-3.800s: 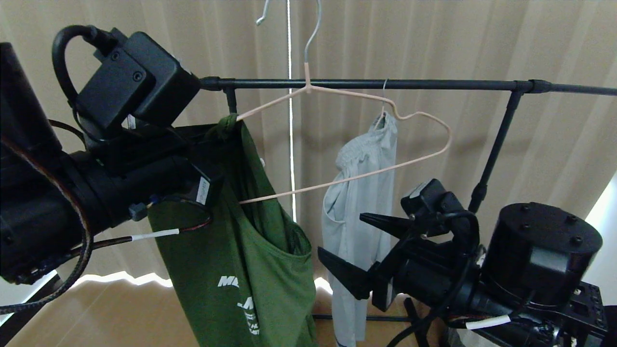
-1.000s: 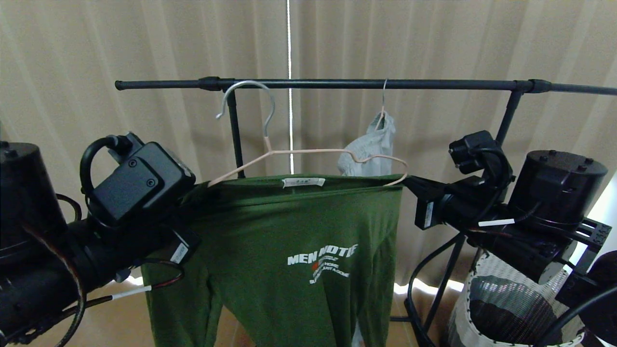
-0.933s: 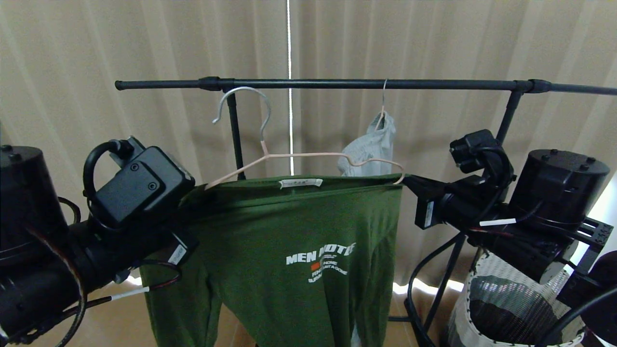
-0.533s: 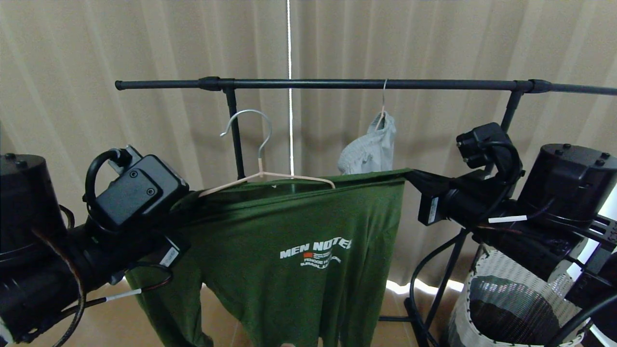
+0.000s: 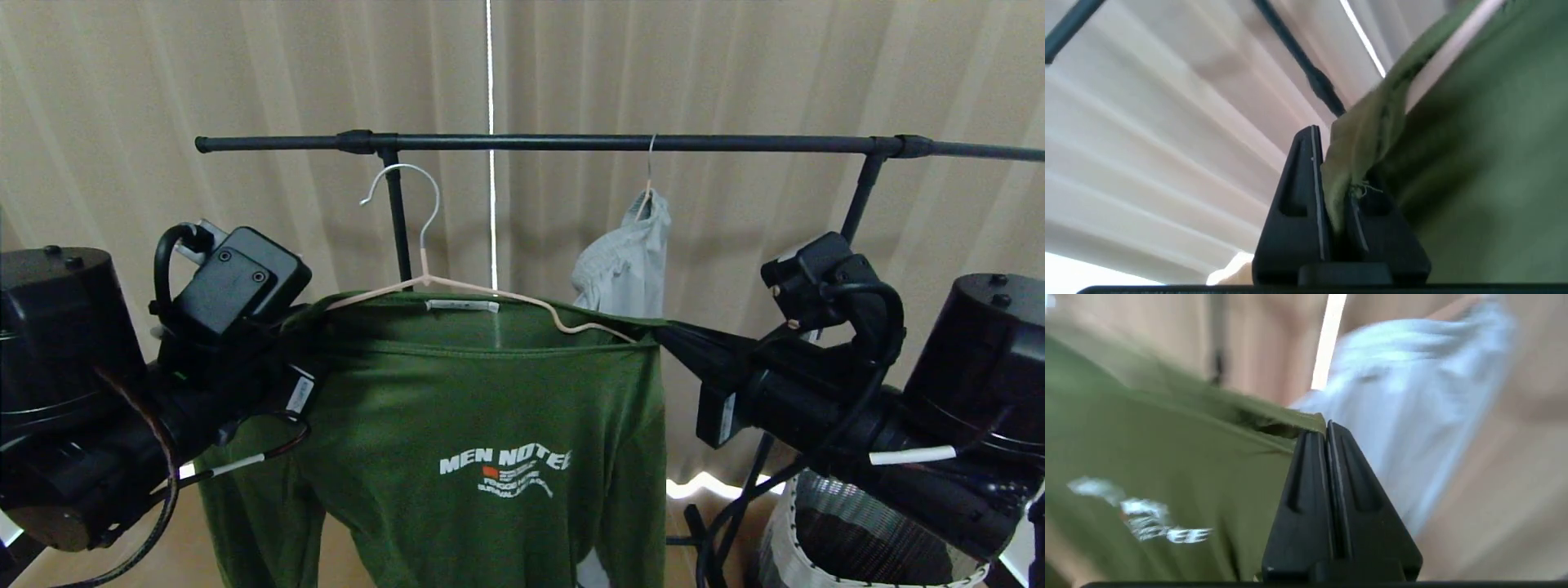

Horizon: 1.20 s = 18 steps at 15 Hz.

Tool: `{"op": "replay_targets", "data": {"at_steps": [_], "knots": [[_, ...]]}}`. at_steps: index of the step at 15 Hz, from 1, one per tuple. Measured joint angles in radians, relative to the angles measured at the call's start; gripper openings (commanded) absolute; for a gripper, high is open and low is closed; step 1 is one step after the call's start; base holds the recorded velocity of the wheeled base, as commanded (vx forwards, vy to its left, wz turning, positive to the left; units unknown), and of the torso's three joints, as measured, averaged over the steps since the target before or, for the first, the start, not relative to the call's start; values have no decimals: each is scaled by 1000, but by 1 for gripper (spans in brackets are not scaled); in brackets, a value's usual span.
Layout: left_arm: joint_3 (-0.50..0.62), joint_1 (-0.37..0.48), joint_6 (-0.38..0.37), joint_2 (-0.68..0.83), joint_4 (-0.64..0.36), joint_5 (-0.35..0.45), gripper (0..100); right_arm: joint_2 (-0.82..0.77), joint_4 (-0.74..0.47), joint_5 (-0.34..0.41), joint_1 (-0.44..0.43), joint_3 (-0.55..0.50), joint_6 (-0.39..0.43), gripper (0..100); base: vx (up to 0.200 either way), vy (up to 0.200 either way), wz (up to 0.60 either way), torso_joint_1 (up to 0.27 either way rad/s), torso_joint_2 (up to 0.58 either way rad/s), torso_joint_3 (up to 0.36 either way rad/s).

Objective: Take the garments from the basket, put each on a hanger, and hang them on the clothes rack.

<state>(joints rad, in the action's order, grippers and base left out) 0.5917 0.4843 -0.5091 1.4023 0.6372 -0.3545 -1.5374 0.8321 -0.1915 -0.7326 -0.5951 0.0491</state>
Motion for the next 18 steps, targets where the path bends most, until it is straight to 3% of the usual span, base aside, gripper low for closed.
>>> {"op": "replay_targets", "data": {"at_steps": [3, 7, 10, 12, 18], "knots": [[3, 6, 13, 6, 33, 3, 0, 25, -5, 2, -32, 26, 29, 100, 0, 0, 0, 0, 0, 0], [2, 7, 58, 9, 96, 12, 0, 48, -10, 7, 1, 31, 239, 100, 0, 0, 0, 0, 0, 0], [-31, 7, 102, 9, 181, 14, 0, 93, -161, 7, 3, -20, 413, 100, 0, 0, 0, 0, 0, 0], [-90, 13, 145, 11, 266, 23, 0, 114, -253, -8, -22, -98, 447, 100, 0, 0, 0, 0, 0, 0], [-217, 47, 209, 97, 541, 59, 0, 84, -269, -14, -83, -146, 452, 100, 0, 0, 0, 0, 0, 0]]}}
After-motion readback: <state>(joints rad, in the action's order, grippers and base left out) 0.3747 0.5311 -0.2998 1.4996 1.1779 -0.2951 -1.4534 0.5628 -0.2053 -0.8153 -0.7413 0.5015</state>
